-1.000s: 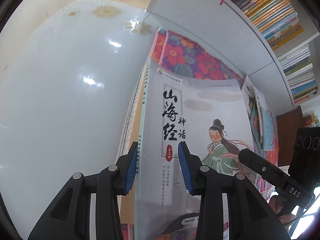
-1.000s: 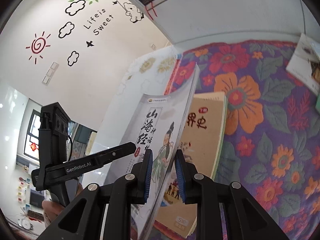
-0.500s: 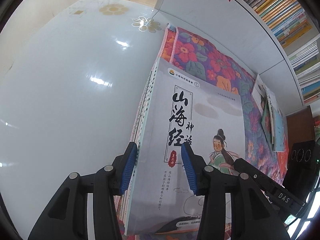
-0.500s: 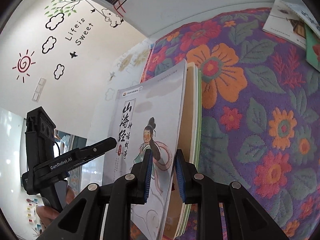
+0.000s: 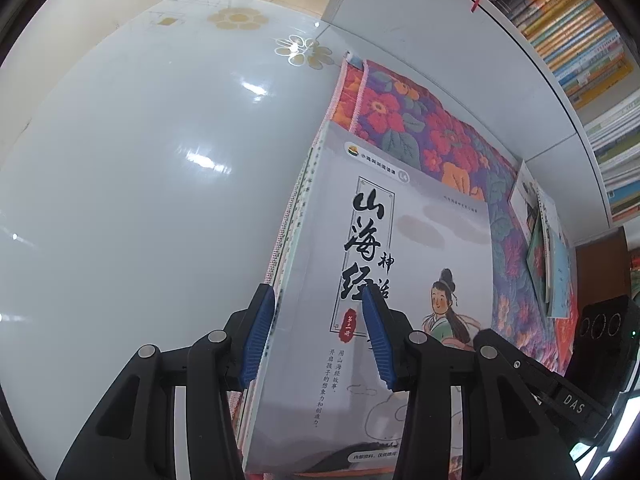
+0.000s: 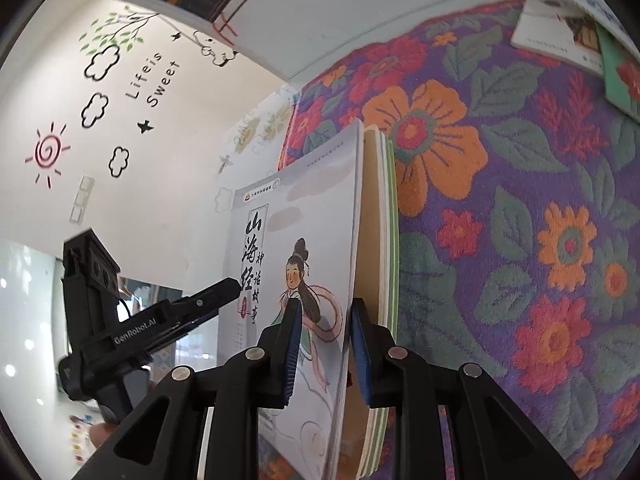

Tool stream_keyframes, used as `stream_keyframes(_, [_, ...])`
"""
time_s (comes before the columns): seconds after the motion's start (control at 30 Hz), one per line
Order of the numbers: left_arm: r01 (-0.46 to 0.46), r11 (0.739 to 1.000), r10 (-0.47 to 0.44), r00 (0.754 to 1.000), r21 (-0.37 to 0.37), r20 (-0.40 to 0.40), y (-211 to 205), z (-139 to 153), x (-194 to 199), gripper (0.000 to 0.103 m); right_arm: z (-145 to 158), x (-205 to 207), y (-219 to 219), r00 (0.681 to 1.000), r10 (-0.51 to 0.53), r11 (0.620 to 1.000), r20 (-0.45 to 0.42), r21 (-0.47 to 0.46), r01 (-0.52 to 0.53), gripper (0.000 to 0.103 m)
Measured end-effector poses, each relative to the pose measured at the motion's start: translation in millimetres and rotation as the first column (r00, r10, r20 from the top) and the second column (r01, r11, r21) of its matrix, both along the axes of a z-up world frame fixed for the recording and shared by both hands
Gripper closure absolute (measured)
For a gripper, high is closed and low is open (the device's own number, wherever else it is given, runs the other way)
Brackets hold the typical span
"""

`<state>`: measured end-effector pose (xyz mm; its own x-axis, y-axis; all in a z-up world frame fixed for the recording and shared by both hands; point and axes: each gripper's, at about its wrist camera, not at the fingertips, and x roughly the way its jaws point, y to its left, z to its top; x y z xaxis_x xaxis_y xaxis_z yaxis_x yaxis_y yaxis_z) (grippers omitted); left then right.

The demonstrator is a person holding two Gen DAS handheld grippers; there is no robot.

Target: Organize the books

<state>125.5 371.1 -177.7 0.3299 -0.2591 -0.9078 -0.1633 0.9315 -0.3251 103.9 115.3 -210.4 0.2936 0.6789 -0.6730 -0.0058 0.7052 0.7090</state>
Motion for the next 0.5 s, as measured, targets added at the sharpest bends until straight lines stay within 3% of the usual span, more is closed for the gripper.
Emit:
stream_keyframes(0.17, [-0.003, 1.000, 0.003, 1.000, 0.021, -0.002, 1, 2, -3, 0.060, 5, -5, -16, 0.999, -0.044, 0.999, -0.016, -0.025, 0.044, 0.077])
stream_keyframes(0.23, [-0.002, 1.000, 0.002, 1.000, 0.024, -0.008, 0, 0, -4, 0.060, 7, -5, -19, 0.998, -0.062, 0.996, 0.001, -0.063, 0.062, 0.059])
stream_keyframes(0.27, [0.001, 1.000, -0.001, 1.000, 0.023, -0.011, -2, -1, -4, 0.060, 6, -5, -19, 0.998, -0.062, 0.994, 0.001, -0.084, 0.062, 0.057])
stream_keyframes(0.5, [0.007, 0.997, -0.006, 1.000, 0.071, -0.016, -12, -2, -5, 0.059, -1, -1, 5, 1.000, 0.005, 0.997, -0.013, -0.082, -0.006, 0.053])
